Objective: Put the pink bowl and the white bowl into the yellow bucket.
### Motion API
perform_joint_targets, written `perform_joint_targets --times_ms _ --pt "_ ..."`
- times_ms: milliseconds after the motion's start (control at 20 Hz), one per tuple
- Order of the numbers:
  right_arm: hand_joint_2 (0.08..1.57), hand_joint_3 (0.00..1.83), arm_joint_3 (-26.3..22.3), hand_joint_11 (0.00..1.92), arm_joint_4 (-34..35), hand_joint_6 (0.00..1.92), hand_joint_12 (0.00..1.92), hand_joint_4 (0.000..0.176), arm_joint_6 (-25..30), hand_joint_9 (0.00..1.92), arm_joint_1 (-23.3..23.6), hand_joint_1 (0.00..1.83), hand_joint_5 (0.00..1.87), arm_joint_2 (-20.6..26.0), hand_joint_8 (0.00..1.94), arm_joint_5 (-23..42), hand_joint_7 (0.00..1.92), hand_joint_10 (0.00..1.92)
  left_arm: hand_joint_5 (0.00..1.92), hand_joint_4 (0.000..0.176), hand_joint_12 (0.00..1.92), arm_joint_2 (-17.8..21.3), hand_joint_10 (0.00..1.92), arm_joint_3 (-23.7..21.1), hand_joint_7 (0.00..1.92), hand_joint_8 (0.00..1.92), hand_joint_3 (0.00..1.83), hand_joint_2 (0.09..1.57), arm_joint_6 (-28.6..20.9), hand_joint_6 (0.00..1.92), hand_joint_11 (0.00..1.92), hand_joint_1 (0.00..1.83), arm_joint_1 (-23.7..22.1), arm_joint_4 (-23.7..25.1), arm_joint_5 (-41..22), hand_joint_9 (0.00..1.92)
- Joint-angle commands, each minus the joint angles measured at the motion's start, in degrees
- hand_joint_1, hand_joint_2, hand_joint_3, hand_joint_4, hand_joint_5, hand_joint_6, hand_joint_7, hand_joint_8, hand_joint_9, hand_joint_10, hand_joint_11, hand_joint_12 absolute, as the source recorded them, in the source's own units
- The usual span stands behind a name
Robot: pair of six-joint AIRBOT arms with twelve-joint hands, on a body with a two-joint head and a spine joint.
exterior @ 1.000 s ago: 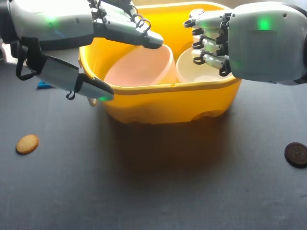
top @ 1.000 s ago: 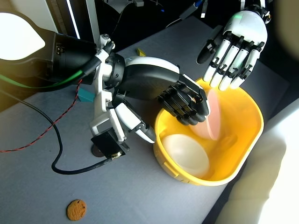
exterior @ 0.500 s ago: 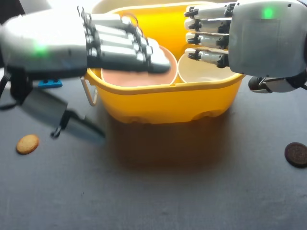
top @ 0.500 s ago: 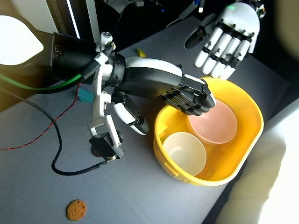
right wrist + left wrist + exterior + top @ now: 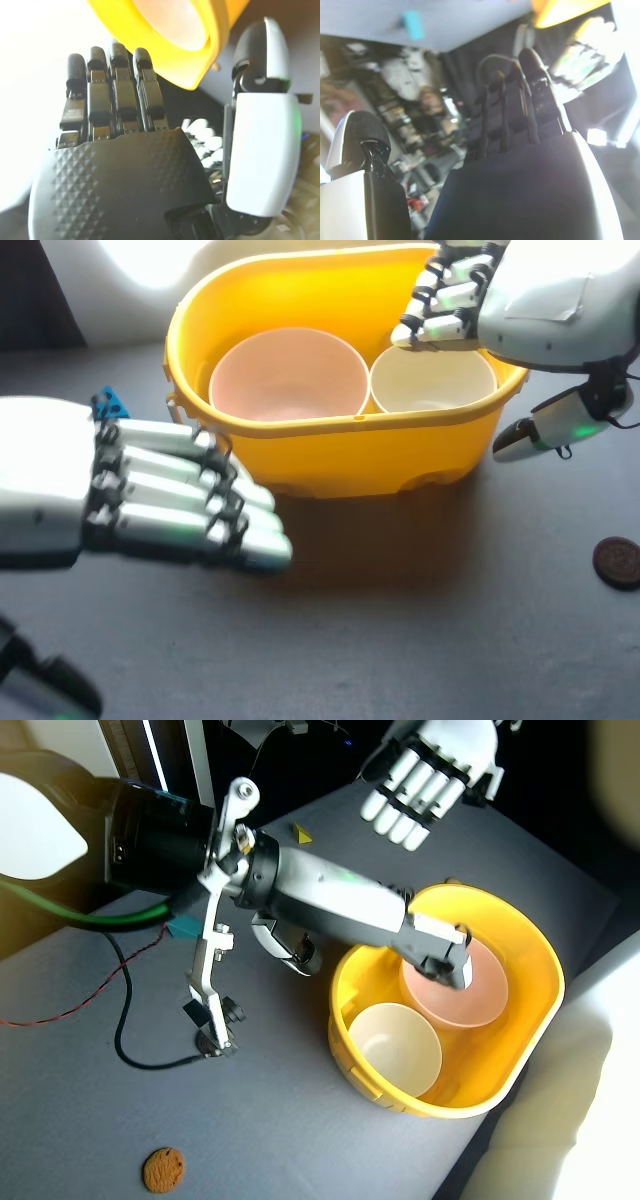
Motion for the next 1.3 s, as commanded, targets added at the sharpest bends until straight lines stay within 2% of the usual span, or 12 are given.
perform_joint_targets --times_ms 0,50,150,200,250,550,750,800,900,1000,1050,1250 --pt "0.93 0.0 0.02 0.0 1.72 0.0 0.88 0.0 0.1 0.36 0.87 0.64 0.32 0.63 0.01 4.25 0.38 0.01 0.19 0.0 0.85 1.32 0.02 -0.24 0.27 0.02 0.0 1.09 0.28 0.01 0.0 0.47 -0.24 -4.65 -3.45 0.26" --pt "0.94 0.0 0.02 0.0 3.72 0.0 0.87 0.0 0.41 0.35 0.84 0.64 0.31 0.64 0.0 3.65 0.38 0.01 0.21 0.0 0.91 2.34 0.03 -1.03 0.29 0.02 0.0 1.09 -0.03 0.02 0.0 0.49 -0.07 -4.58 -3.22 0.28" --pt "0.95 0.0 0.03 0.0 5.26 0.0 0.9 0.0 4.56 0.36 0.9 0.65 0.32 0.67 0.0 3.4 0.39 0.0 0.2 0.0 0.88 4.52 0.01 -2.45 0.28 0.01 0.0 1.09 -1.2 0.02 0.0 0.54 -0.62 -3.75 -2.48 0.27" --pt "0.95 0.0 0.02 0.0 5.26 0.0 0.9 0.0 6.45 0.36 0.93 0.65 0.32 0.67 0.0 3.44 0.39 0.0 0.2 0.0 0.88 5.36 0.01 -2.96 0.28 0.01 0.0 1.09 -2.89 0.02 0.0 0.54 -2.42 -1.61 -1.73 0.27" --pt "0.95 0.0 0.02 0.0 5.26 0.01 0.91 0.0 7.89 0.36 1.03 0.66 0.33 0.66 0.0 3.6 0.39 0.01 0.21 0.0 0.88 6.43 0.01 -3.61 0.29 0.01 0.0 1.09 -2.73 0.02 0.0 0.53 -1.85 -1.47 -1.77 0.28" --pt "0.95 0.0 0.0 0.0 5.27 0.0 0.88 0.0 8.51 0.36 1.11 0.62 0.33 0.72 0.0 5.12 0.39 0.0 0.21 0.0 0.84 11.83 0.0 -7.34 0.29 0.01 0.0 1.12 -2.76 0.01 0.0 0.51 1.12 0.6 -0.94 0.27" --pt "0.95 0.0 -0.23 0.0 5.26 0.0 0.87 0.0 8.72 0.35 1.55 0.63 0.32 0.79 0.0 7.61 0.39 0.0 0.21 0.0 0.9 11.72 0.01 -9.0 0.3 0.01 0.0 1.11 -1.62 0.01 0.0 0.52 1.14 1.62 -0.53 0.29" --pt "0.94 0.0 -0.23 0.0 5.26 0.01 0.93 0.0 9.18 0.38 1.69 0.65 0.35 0.8 0.0 7.96 0.41 0.01 0.18 0.0 0.83 11.85 0.0 -9.82 0.26 0.0 0.0 1.13 -1.43 0.0 0.0 0.51 1.14 3.14 0.02 0.26" --pt "0.97 0.0 -0.55 0.0 5.25 0.0 0.88 0.0 11.67 0.35 1.81 0.64 0.3 1.05 0.0 8.02 0.37 0.0 0.16 0.0 0.77 11.98 0.0 -9.95 0.24 0.0 0.0 1.14 -1.35 0.0 0.0 0.47 1.47 3.89 1.73 0.23" --pt "0.99 0.01 -1.49 0.0 5.25 0.0 0.84 0.0 12.56 0.32 1.73 0.62 0.28 1.55 0.0 8.11 0.35 0.0 0.18 0.0 0.83 12.41 0.01 -12.03 0.26 0.01 0.0 1.14 -2.1 0.01 0.0 0.48 1.03 6.34 3.9 0.26" --pt "0.97 0.0 -2.15 0.0 5.25 0.01 0.9 0.0 12.62 0.35 1.73 0.63 0.31 1.84 0.01 8.17 0.38 0.01 0.18 0.0 0.83 12.21 0.01 -12.62 0.27 0.01 0.0 1.14 -4.58 0.01 0.0 0.48 1.1 7.19 5.36 0.26" --pt "0.98 0.0 -4.29 0.0 5.23 0.0 0.87 0.0 10.89 0.35 1.94 0.67 0.3 2.14 0.0 8.19 0.37 0.0 0.17 0.0 0.85 11.7 0.01 -14.6 0.26 0.01 0.0 1.13 -3.55 0.0 0.0 0.46 1.92 5.06 7.31 0.26"
